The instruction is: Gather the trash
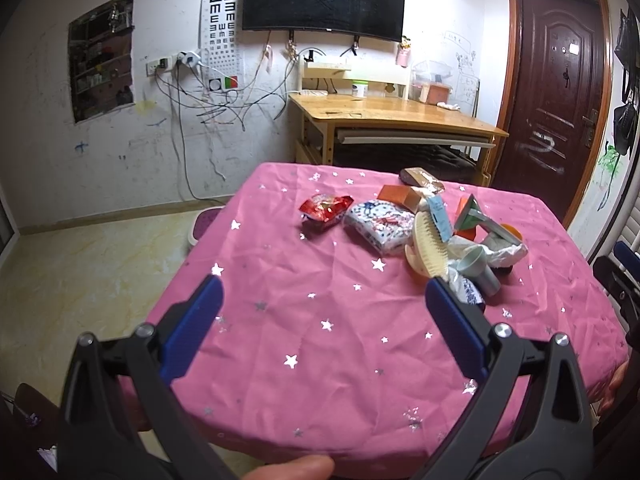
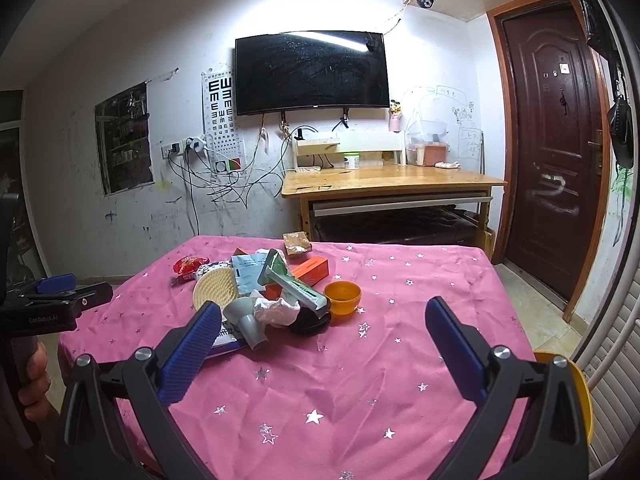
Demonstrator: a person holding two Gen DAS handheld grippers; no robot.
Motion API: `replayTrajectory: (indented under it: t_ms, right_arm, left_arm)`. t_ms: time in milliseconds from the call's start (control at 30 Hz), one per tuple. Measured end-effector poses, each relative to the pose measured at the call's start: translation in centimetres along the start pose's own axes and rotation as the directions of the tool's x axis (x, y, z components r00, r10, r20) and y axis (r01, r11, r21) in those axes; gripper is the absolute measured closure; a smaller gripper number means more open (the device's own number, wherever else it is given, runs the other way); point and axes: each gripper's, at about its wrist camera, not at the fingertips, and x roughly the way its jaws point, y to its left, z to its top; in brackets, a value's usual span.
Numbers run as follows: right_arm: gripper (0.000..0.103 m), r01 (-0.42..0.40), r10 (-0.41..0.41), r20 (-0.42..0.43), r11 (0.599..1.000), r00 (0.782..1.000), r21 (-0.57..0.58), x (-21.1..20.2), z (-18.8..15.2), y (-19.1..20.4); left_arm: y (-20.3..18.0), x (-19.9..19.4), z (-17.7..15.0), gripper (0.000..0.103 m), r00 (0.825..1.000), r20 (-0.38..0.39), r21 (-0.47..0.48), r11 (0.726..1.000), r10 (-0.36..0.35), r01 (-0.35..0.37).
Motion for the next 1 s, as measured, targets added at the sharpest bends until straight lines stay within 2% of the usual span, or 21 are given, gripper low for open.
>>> replayTrajectory:
  t_ms: [567, 700, 867, 1000]
  right_arm:
    - [0.008, -0.008, 0.008, -0.012, 1.0, 1.0, -0.001, 0.7, 0.0, 0.0]
    - [0.008, -0.024, 0.024, -0.025, 1.0, 0.999, -0.001, 1.5, 0.1, 0.0]
    - [0.008, -0.149, 0.155, -0.101, 0.987, 0.983, 0.067, 3.6, 0.7, -0.1]
    - [0.008, -0.222, 0.24, -0.171, 0.968, 0.956, 0.116, 5.6, 1.0, 0.0]
  left_arm:
    - [0.2, 0.5, -0.2, 0.006, 1.0, -0.01, -0.001, 1.0, 0.005, -0.005]
    - [0.1, 1.7, -0.5, 0.006, 0.999, -0.034, -0.003, 1.0, -0.007, 0.007]
    - [-0.4, 3.0, 0.3, 0.006, 0.997, -0.066, 0.033, 0.999, -0.037, 0.039]
    - [-0.9, 4.7, 2.1, 0.006, 0.995, -0.096, 0.055, 0.998, -0.025, 0.03]
